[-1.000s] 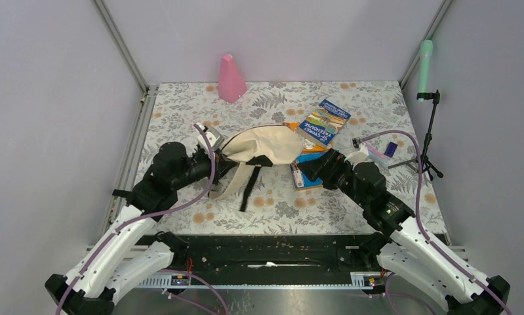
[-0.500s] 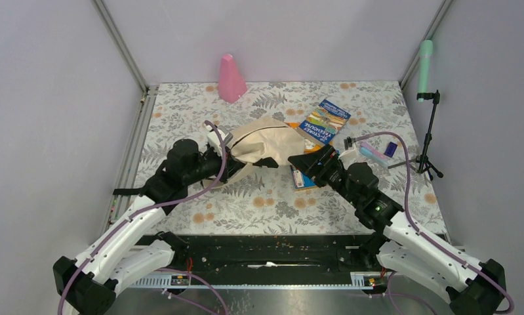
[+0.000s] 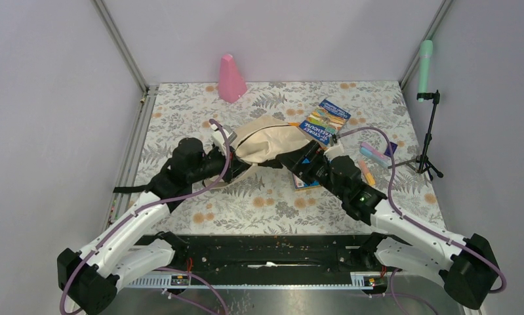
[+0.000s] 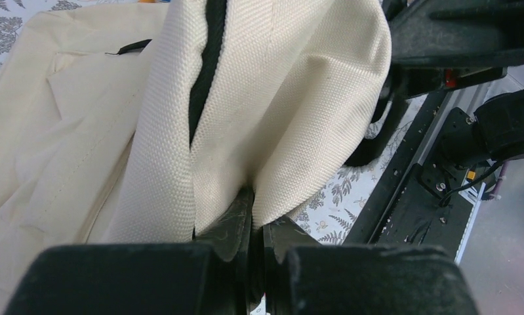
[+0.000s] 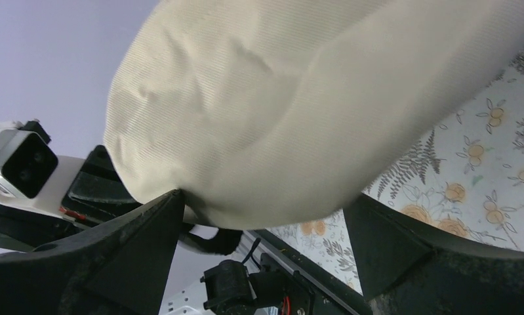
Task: Pack the student bag
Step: Adjust the student bag at the center of the board, then unzip the student bag at the center of the board.
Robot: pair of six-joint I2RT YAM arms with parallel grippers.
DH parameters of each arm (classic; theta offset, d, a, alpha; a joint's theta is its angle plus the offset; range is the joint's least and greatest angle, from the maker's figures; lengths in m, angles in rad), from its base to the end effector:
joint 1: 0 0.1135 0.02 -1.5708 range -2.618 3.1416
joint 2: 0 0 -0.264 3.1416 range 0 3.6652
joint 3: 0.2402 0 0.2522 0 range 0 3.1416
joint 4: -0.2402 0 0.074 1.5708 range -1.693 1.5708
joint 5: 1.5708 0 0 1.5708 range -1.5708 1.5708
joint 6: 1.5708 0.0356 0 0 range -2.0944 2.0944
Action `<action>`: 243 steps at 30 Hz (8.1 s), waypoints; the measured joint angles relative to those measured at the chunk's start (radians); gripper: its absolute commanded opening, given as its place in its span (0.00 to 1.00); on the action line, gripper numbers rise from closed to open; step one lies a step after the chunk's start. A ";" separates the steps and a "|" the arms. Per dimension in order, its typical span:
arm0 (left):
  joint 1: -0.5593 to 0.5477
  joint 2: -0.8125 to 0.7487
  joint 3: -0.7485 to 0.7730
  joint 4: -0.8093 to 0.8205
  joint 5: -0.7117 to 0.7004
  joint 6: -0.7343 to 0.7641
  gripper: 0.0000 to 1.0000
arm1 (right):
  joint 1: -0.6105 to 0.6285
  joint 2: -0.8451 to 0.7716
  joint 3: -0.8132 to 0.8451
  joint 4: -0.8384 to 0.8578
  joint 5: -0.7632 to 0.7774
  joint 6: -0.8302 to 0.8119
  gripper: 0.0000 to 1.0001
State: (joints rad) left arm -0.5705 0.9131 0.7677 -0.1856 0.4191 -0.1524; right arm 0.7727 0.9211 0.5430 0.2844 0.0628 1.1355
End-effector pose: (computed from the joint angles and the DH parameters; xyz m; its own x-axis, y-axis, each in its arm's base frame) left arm 0.1693 -0.1258 0.3117 -0.3944 0.0883 -0.9147 0.7662 0.5811 -0.2743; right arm 0.1585 0.1514 0.2788 -0.6194 0.6600 -0.4251 -0.2142 0.3789 0.9003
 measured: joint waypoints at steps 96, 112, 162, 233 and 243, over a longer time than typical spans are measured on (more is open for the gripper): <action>0.135 0.211 -0.380 0.116 -0.507 -0.626 0.42 | 0.426 0.294 0.176 -0.210 0.031 -0.822 0.75; 0.135 0.221 -0.382 0.135 -0.514 -0.623 0.40 | 0.427 0.603 0.349 -0.194 0.173 -0.691 0.57; 0.281 0.347 -0.279 0.136 -0.493 -0.544 0.00 | 0.430 0.505 0.206 -0.125 -0.108 -0.790 0.00; -0.175 0.131 0.028 -0.202 -0.029 0.253 0.84 | 0.270 0.024 0.076 -0.283 0.083 -0.689 0.00; -0.261 0.267 0.044 -0.167 -0.001 0.285 0.85 | 0.262 0.003 0.039 -0.272 0.059 -0.663 0.00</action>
State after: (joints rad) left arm -0.8310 1.1797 0.8120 -0.3523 0.4183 0.1326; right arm 1.0351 0.9245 0.5823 0.0128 0.1219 0.4725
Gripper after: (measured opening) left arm 0.843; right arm 0.020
